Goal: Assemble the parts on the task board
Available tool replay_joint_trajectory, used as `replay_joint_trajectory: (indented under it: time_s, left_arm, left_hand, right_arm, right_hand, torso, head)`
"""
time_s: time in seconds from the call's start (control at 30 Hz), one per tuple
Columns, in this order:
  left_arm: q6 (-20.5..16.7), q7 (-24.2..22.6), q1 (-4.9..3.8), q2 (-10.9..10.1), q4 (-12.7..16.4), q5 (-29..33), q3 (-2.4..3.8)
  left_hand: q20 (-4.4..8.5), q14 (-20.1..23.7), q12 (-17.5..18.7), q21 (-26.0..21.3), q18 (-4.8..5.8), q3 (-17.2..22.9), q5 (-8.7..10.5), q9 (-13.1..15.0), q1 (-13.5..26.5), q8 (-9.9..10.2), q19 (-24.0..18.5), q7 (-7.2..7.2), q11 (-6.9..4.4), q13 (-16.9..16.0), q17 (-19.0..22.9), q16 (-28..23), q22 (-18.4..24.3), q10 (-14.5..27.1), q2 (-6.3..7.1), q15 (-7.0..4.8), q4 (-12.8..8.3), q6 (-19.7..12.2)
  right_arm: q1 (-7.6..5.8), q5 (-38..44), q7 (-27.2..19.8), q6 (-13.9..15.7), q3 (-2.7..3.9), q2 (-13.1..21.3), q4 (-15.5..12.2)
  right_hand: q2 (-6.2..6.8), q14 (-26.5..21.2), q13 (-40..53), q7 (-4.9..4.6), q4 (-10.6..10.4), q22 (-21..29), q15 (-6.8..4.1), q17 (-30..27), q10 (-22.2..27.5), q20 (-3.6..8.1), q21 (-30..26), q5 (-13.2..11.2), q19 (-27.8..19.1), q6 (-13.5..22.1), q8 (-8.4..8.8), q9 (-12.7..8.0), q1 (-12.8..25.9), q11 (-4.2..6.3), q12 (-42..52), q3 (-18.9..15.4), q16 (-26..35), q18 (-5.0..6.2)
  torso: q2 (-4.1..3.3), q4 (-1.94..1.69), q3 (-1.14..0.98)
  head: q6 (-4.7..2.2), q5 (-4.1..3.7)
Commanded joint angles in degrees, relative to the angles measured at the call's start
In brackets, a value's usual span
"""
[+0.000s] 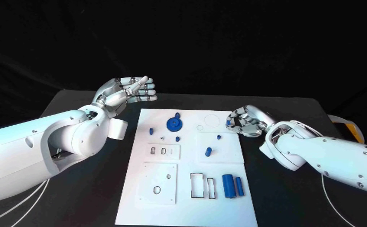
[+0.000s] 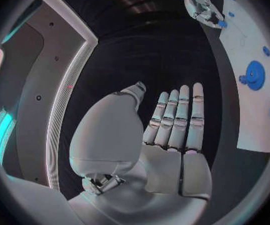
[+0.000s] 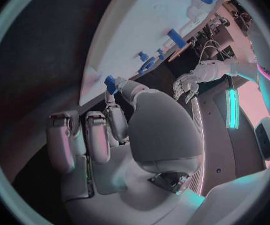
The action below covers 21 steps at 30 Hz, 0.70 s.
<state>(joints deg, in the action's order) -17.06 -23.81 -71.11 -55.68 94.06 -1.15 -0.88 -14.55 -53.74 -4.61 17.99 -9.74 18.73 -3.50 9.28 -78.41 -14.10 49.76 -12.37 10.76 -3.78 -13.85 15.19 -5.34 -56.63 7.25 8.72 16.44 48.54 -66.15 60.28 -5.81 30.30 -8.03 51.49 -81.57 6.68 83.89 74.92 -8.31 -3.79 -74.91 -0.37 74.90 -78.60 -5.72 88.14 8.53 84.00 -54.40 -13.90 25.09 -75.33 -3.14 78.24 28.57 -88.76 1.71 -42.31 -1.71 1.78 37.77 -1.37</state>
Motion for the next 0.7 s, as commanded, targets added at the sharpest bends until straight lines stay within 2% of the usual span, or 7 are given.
replay_joint_trajectory:
  time_s: [0.03,0.2,0.37,0.57,0.7]
  left_arm:
    - [1.0,-0.3,-0.06,0.1,0.0,0.1,0.04]
    - [1.0,-0.3,-0.06,0.1,-0.3,0.1,0.04]
    - [1.1,-0.3,-0.06,0.5,-1.2,0.1,0.03]
    - [1.2,-0.3,-0.03,1.4,-2.2,0.1,0.00]
    - [1.2,-0.3,-0.02,2.0,-2.7,0.1,-0.02]
  left_hand:
    - [-0.29,0.4,0.3,-0.3,-0.76,-0.2,0.30,-0.1,0.2,0.2,-0.1,-1.80,0.42,0.0,-0.1,-0.2,0.1,-0.1,0.02,0.01,0.0,-0.4]
    - [-0.29,0.4,0.3,-0.3,-0.76,-0.2,0.30,-0.1,0.2,0.2,-0.1,-1.80,0.42,0.0,-0.1,-0.2,0.1,-0.1,0.02,0.01,0.0,-0.4]
    - [-0.30,0.4,0.3,-0.3,-0.77,-0.2,0.29,-0.1,0.2,0.2,-0.1,-1.82,0.44,0.0,-0.1,-0.2,0.1,-0.1,-0.05,0.02,0.0,-0.4]
    - [-0.31,0.4,0.4,-0.3,-0.77,-0.2,0.29,-0.1,0.2,0.2,-0.1,-1.81,0.44,0.0,-0.1,-0.3,0.1,-0.1,-0.07,0.02,0.0,-0.4]
    - [-0.31,0.4,0.4,-0.3,-0.77,-0.2,0.29,-0.1,0.2,0.2,-0.1,-1.81,0.44,0.0,-0.1,-0.3,0.1,-0.1,-0.07,0.02,0.0,-0.4]
  right_arm:
    - [0.04,3.2,0.5,4.8,0.02,0.3,-1.1]
    - [-0.31,4.9,2.8,6.2,0.11,1.0,-4.2]
    - [-1.05,7.1,6.4,6.4,0.15,0.8,-8.1]
    - [-1.23,8.4,9.0,6.9,0.09,-2.0,-11.3]
    - [-1.03,9.2,10.0,6.8,-0.04,-4.3,-12.2]
  right_hand:
    - [-0.66,5.3,0.1,0.71,-0.1,-13.8,-0.50,11.2,-0.6,0.28,0.3,0.4,4.8,-1.1,-0.44,0.7,0.1,0.18,0.3,0.5,-0.2,-1.20]
    - [-0.78,5.3,0.3,0.79,-0.2,-13.9,-0.59,11.2,-0.7,0.37,0.5,0.6,4.9,-1.1,-0.63,0.8,0.6,0.25,0.4,0.6,-0.2,-1.26]
    - [-0.65,5.3,0.0,0.71,-0.3,-14.4,-0.60,11.2,-0.5,0.43,1.1,0.4,5.4,-0.7,-0.50,0.7,1.0,0.22,0.2,0.7,-0.1,-1.45]
    - [-0.70,5.2,-0.1,0.72,-0.4,-14.4,-0.60,11.0,-0.4,0.46,1.1,0.4,5.4,-0.7,-0.61,0.8,1.5,0.21,0.1,0.8,-0.1,-1.45]
    - [-0.70,5.2,-0.1,0.73,-0.5,-14.5,-0.60,10.9,-0.4,0.46,1.1,0.4,5.4,-0.7,-0.63,0.8,1.5,0.21,0.1,0.8,0.0,-1.46]
  torso:
    - [0.06,-0.02,0.07]
    - [0.14,0.07,0.09]
    - [0.45,0.10,0.08]
    - [0.68,0.02,0.08]
    - [0.85,-0.09,0.08]
  head:
    - [-0.07,0.06]
    - [-0.23,0.16]
    - [-0.02,0.45]
    - [0.44,0.91]
    - [0.70,1.33]
